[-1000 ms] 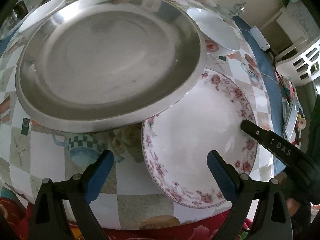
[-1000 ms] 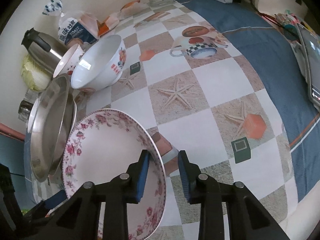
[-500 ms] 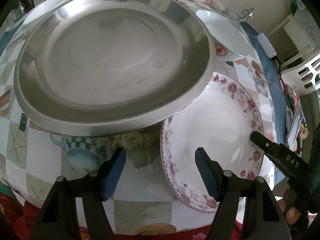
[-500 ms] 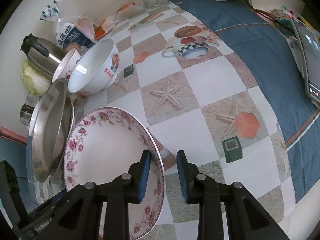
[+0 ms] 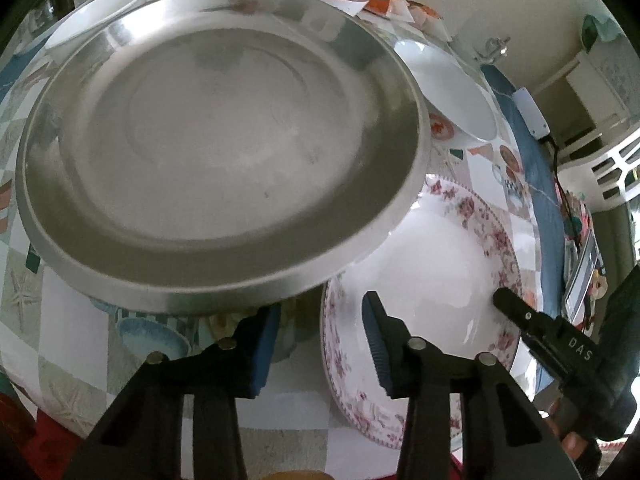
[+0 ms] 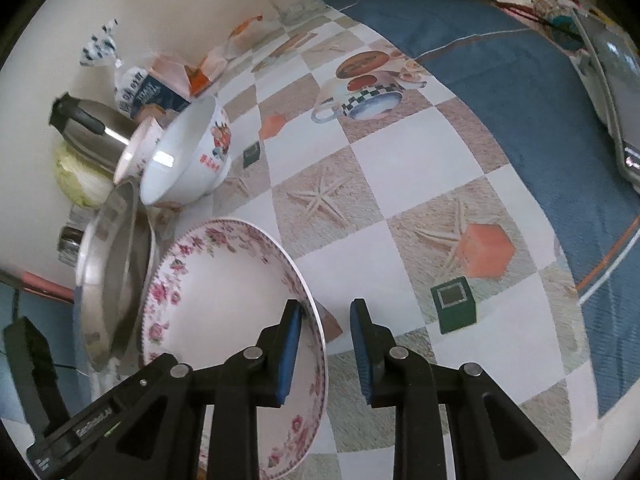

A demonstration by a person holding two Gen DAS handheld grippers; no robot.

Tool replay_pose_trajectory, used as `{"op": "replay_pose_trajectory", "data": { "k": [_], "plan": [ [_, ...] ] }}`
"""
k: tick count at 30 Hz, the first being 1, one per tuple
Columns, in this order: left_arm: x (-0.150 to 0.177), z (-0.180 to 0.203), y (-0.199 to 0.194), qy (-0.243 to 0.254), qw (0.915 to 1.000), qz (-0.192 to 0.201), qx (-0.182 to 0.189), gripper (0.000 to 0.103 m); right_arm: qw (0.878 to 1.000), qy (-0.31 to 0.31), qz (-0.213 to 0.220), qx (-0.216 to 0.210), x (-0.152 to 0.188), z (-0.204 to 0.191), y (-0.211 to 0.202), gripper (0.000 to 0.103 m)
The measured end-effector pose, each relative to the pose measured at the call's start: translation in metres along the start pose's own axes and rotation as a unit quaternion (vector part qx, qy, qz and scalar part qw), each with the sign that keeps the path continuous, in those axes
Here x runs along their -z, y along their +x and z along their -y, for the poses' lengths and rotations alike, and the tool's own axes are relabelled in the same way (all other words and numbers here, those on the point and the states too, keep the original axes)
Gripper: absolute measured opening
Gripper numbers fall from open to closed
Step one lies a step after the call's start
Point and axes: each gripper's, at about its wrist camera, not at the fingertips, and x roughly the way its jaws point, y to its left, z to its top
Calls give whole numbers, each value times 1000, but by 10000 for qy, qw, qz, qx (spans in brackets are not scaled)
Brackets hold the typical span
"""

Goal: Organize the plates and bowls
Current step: 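Lift the floral plate up on edge with the right gripper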

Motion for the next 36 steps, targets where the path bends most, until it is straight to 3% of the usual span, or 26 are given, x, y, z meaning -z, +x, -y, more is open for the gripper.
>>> {"op": "replay_pose_trajectory", "data": {
  "k": [2,7,9,11,19,36],
  "plan": [
    [-2,-1,1,-9,10000,33,-15,36,9996,140,-47,-250,0,5,3,15],
    [-5,-1,2,-5,9999,140,22,35,9994,159,-53,-316,-1,2,7,14],
    [-6,-1,3,47,9999,150,32,29,9994,149,-47,-313,-1,1,7,15],
    [-5,-1,5,32,9996,35,267,17,9994,143,-43,-311,-1,1,8,14],
    [-1,10,7,325,9982,-100,497,16,9997,166,36,-198,-1,6,2,13],
    [-1,33,3,923,9938,-90,617,15,9992,117,376,-16,0,17,-22,14]
  ]
}}
